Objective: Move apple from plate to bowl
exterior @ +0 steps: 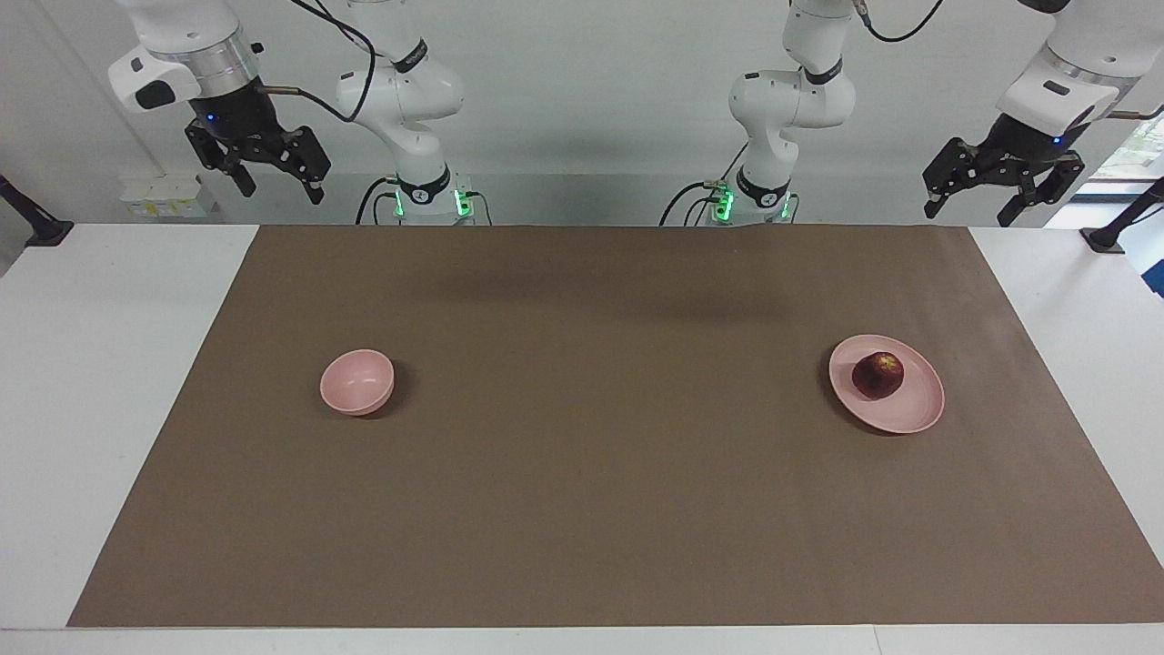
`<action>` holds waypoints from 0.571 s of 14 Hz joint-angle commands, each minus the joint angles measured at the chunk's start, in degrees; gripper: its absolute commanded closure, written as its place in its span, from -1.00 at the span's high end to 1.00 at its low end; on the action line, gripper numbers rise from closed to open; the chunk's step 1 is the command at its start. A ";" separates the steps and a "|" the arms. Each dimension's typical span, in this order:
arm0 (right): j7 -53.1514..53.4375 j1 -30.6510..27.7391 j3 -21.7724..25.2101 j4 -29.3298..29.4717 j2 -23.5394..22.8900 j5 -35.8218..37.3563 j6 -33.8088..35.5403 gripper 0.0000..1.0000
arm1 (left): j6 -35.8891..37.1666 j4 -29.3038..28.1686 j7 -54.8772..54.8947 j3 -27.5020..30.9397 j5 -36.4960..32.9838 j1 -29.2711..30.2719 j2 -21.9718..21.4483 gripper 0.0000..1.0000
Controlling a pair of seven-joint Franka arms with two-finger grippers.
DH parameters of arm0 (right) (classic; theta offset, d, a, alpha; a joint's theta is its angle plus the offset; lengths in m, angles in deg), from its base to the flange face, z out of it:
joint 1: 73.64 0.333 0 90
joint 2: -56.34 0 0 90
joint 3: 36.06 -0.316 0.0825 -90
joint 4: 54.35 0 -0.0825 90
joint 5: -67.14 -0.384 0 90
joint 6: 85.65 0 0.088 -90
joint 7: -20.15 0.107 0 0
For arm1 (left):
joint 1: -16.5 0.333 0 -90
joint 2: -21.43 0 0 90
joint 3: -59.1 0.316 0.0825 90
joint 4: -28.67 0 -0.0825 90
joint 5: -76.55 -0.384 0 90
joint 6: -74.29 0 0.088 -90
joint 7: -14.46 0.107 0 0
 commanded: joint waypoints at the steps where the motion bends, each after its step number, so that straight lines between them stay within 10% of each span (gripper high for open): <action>1: -1.46 -0.27 0.05 -0.58 0.27 -0.43 -0.93 1.00 | -0.30 0.73 1.10 -0.19 0.87 1.05 0.24 1.00; 8: -1.90 -0.62 0.14 -0.15 0.18 -0.86 -0.85 1.00 | 1.01 0.47 0.13 -0.45 0.43 0.70 0.15 1.00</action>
